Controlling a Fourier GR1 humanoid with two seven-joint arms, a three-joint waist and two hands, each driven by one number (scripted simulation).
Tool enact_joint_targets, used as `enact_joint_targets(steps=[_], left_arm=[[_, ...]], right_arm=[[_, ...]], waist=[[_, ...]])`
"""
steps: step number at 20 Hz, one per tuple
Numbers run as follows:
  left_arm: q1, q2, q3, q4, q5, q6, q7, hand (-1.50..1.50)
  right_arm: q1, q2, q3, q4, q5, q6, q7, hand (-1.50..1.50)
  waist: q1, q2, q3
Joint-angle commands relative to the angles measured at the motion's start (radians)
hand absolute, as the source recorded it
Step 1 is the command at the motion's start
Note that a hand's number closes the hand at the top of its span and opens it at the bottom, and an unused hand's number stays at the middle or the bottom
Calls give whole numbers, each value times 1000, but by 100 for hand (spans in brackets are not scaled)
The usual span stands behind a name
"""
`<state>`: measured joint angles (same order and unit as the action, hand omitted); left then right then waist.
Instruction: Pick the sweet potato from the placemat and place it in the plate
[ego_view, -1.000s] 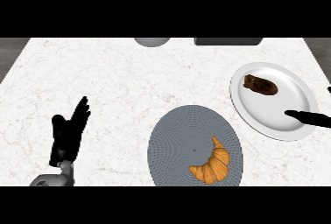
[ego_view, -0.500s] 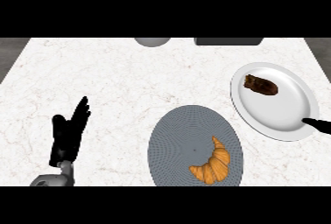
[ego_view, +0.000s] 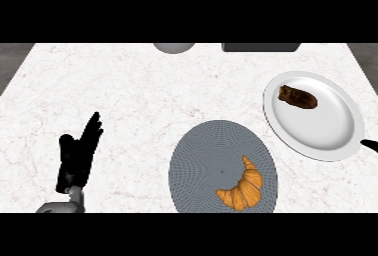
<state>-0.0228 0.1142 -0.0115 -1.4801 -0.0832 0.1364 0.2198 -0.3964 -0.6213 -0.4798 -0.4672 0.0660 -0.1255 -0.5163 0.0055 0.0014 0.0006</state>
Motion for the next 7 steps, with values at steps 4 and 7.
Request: enact_joint_targets(steps=[4, 7], left_arm=[[58, -43, -49, -82, -36, 18, 24, 0], [7, 7, 9, -52, 11, -34, 42, 0]], right_arm=[[-29, -65, -6, 147, 0, 7, -67, -150], [33, -61, -30, 178, -14, -18, -145, -150]], waist=[[6, 1, 1], [5, 2, 1]])
